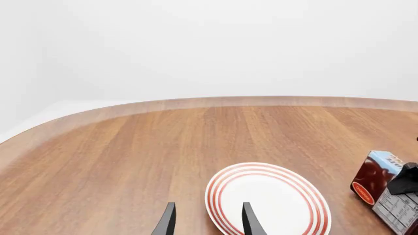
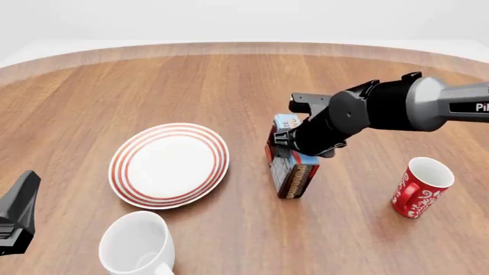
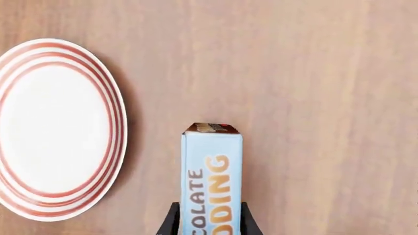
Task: Pick up the white mug and put it on the plate, and put the chocolate pudding to the right of the plate.
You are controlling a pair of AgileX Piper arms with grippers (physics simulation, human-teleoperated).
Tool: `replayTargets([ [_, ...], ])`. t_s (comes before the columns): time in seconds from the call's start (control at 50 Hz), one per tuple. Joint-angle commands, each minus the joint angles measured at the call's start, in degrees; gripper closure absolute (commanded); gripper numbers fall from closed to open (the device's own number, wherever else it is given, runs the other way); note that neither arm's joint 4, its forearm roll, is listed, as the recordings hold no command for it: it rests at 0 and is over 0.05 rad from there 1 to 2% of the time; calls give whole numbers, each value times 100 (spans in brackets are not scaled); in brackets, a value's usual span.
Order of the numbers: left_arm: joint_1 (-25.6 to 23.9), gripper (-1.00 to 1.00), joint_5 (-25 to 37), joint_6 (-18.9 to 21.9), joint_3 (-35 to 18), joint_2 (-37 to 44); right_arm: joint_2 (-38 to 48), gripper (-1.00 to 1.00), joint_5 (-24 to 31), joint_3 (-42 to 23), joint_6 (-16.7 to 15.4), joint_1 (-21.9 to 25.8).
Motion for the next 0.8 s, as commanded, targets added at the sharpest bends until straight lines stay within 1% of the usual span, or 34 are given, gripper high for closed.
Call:
replayTargets([
  [0.02, 0, -100, 0, 0, 0, 0, 25, -100, -18, 20, 121, -65],
  [0.12, 0, -100, 0, 0, 0, 0, -49, -100, 29, -32, 18, -99],
  [0.18, 0, -100, 0, 0, 0, 0, -82, -100, 79, -117, 25, -65],
  [0.24, 0, -100, 0, 0, 0, 0, -109, -100, 120, -189, -82, -71],
  [0.26, 0, -100, 0, 0, 0, 0, -118, -100, 124, -190, -50, -50],
  [0.32, 0, -100, 0, 0, 0, 0, -160, -100, 161, -235, -99, -73],
  [0.34, 0, -100, 0, 0, 0, 0, -197, -100, 210, -296, -181, -83],
  [0.46, 0, -100, 0, 0, 0, 0, -302, -100, 358, -507, -296, -88],
  [0.8, 0, -100, 0, 0, 0, 0, -587, -100, 490, -550, -475, -114],
])
